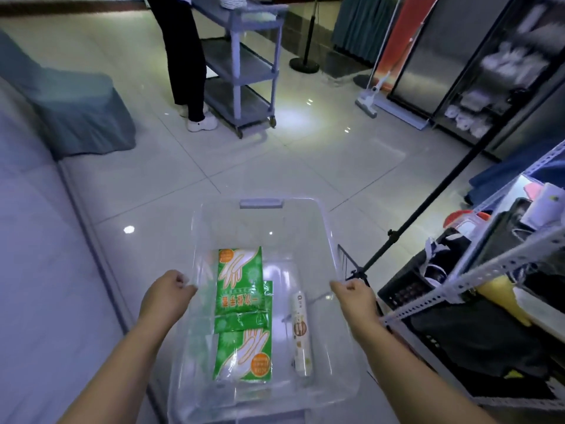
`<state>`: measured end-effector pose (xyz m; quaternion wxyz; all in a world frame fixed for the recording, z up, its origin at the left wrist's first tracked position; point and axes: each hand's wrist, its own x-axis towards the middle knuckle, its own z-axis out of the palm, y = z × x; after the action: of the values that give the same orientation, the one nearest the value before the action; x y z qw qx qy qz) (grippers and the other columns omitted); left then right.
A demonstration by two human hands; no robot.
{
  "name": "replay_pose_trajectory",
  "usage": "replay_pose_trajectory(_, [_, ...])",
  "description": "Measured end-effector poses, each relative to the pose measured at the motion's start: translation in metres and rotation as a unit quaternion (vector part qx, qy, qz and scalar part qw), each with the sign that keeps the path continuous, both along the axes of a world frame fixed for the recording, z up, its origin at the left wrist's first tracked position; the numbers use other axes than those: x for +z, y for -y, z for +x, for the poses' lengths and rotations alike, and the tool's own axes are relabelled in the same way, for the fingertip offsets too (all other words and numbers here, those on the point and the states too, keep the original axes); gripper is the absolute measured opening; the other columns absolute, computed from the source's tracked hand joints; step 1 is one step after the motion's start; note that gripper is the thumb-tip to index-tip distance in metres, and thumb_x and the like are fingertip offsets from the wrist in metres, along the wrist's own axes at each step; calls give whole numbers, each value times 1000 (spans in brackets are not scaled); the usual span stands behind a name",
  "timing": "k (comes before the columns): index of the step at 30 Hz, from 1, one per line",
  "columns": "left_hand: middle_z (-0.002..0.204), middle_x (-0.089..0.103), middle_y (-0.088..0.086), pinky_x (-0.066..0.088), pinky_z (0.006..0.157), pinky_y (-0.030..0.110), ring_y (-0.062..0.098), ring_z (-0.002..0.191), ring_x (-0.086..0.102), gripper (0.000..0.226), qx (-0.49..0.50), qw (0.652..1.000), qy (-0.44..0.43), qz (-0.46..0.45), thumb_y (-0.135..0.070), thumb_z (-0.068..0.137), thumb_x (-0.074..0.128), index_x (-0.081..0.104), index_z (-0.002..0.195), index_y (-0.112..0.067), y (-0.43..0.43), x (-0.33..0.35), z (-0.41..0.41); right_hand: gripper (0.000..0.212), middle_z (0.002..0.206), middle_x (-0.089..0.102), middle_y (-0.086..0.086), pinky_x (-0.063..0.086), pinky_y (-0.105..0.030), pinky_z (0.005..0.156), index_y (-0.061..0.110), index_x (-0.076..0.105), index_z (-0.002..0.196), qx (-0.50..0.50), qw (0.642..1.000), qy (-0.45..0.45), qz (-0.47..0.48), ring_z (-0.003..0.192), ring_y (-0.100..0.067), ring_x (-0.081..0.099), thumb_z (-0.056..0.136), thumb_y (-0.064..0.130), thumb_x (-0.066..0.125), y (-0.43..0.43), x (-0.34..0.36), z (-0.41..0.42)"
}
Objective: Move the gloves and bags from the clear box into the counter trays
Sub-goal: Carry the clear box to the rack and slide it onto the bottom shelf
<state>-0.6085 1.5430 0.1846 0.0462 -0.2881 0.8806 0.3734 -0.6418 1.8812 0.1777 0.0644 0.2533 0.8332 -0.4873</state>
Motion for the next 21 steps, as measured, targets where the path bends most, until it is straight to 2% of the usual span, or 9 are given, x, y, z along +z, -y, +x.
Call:
replay_pose_trajectory(5, [79,67,7,36,59,30,28,74,58,10,31,999,-10,20,-18,75,65,57,78,-13,35,-1,-82,34,54,43,3,32,-26,47,18,41,55,-8,1000,-7,4,50,-15,38,74,28,67,35,-4,-90])
replay_pose_trajectory(10, [78,68,10,44,65,34,31,76,62,12,13,998,-5,56,-18,74,66,55,76,-14,80,0,-183,35,54,42,2,33,-25,48,18,40,56,-5,1000,-5,7,49,-16,38,76,28,67,76,-5,-185])
replay_pose_trajectory(14, [75,68,11,45,66,34,30,74,63,11,-2,999,-3,43,-18,75,64,56,78,-12,117,6,-253,34,54,43,-2,35,-29,51,17,40,56,9,1000,-18,9,50,-19,39,73,29,67,110,-2,-249])
replay_pose_trajectory(21, [87,64,7,42,69,32,30,79,63,15,-16,999,-11,46,-17,76,65,58,87,-11,131,9,-382,31,58,45,-3,37,-31,54,16,42,60,-17,999,-12,24,53,-20,41,74,34,64,125,-11,-338])
